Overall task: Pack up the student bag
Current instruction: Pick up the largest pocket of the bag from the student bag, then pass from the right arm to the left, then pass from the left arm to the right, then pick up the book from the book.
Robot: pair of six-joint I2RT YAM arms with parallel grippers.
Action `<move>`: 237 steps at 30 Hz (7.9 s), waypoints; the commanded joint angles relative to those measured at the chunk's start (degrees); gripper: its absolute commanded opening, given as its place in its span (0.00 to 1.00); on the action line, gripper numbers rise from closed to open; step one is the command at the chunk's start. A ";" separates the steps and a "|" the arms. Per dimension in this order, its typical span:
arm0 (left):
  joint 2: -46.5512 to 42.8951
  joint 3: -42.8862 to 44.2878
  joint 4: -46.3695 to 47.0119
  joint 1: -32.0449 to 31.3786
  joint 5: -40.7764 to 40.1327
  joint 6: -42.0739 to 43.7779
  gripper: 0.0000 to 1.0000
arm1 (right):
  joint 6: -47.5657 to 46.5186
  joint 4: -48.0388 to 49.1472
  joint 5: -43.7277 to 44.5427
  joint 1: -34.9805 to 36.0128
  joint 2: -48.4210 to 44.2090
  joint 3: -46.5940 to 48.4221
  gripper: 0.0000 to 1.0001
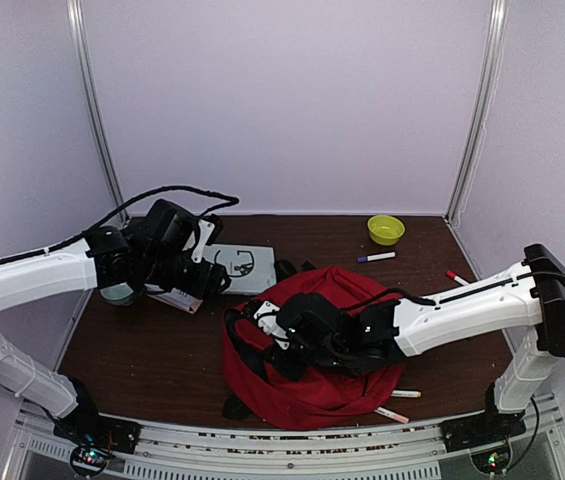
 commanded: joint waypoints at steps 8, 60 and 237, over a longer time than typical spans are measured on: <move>-8.82 -9.11 -0.15 -0.22 -0.81 -5.03 0.67 | 7.03 -3.86 -1.59 0.17 -8.77 -9.08 0.45; -0.48 -10.89 24.53 -7.97 16.21 29.54 0.55 | -3.12 -1.76 -7.23 -5.59 -16.49 -10.65 0.00; 23.69 -24.64 65.27 3.92 -11.22 -74.93 0.77 | 16.40 2.89 31.33 0.44 -23.66 -25.02 0.00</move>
